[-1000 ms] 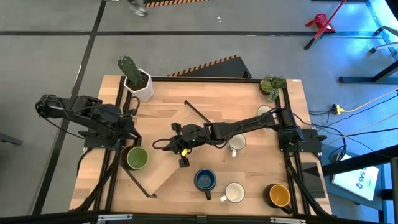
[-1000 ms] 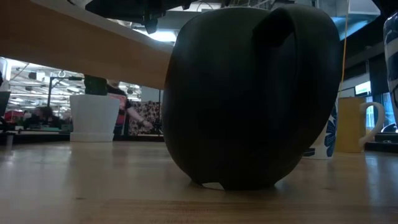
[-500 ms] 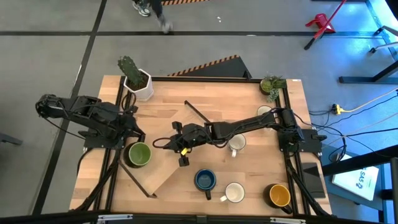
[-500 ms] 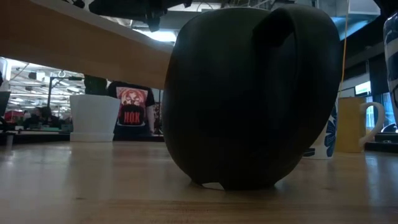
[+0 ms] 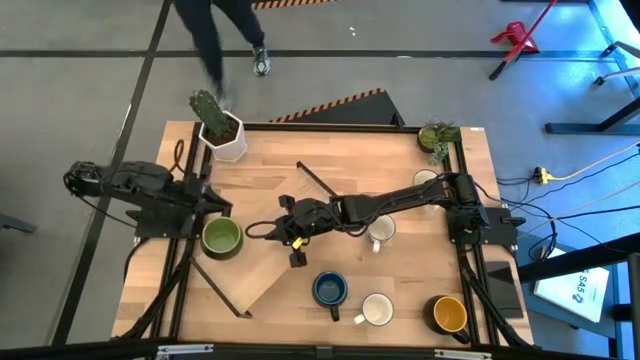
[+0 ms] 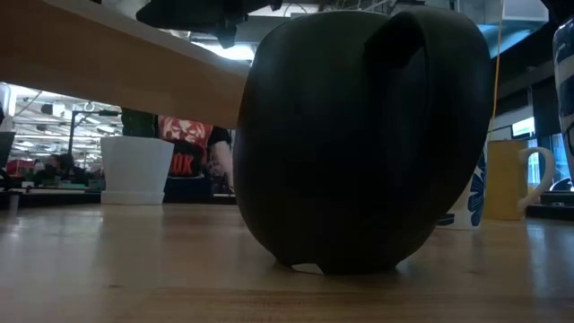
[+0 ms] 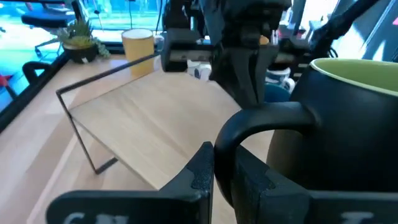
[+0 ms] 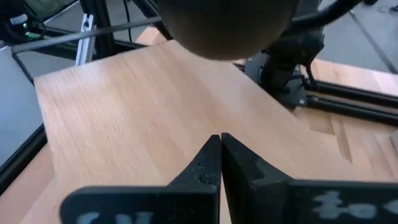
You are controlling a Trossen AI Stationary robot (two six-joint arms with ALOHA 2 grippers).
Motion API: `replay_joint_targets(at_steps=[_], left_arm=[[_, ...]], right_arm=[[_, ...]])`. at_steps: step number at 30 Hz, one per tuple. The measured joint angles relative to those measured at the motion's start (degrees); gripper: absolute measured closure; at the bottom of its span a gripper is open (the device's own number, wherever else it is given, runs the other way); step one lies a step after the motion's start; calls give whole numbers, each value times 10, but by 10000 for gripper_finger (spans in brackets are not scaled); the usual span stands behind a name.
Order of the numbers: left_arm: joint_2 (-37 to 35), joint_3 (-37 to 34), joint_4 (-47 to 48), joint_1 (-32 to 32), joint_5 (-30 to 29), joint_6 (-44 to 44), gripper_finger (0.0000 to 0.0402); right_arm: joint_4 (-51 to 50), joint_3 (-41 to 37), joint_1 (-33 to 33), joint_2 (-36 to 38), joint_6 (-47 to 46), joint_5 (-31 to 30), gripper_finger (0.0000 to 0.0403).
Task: Place coffee mugs
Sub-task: Put the green black mug on the shelf
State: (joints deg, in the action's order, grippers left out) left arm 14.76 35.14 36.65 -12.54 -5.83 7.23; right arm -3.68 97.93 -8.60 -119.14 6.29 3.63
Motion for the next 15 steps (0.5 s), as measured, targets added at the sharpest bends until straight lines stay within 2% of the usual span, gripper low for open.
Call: replay_joint_targets(at_steps=[7, 11, 15], left_arm=[[-81, -90, -76, 0, 12, 11, 379], [-101, -110, -115, 0, 24, 2, 379], [-100, -125, -111, 0, 22, 1, 379]], right_arm=[[-9, 0, 0, 2, -6, 2, 403], [-9, 0, 0, 2, -15, 11, 403], [-8, 0, 0, 2, -15, 11, 403]])
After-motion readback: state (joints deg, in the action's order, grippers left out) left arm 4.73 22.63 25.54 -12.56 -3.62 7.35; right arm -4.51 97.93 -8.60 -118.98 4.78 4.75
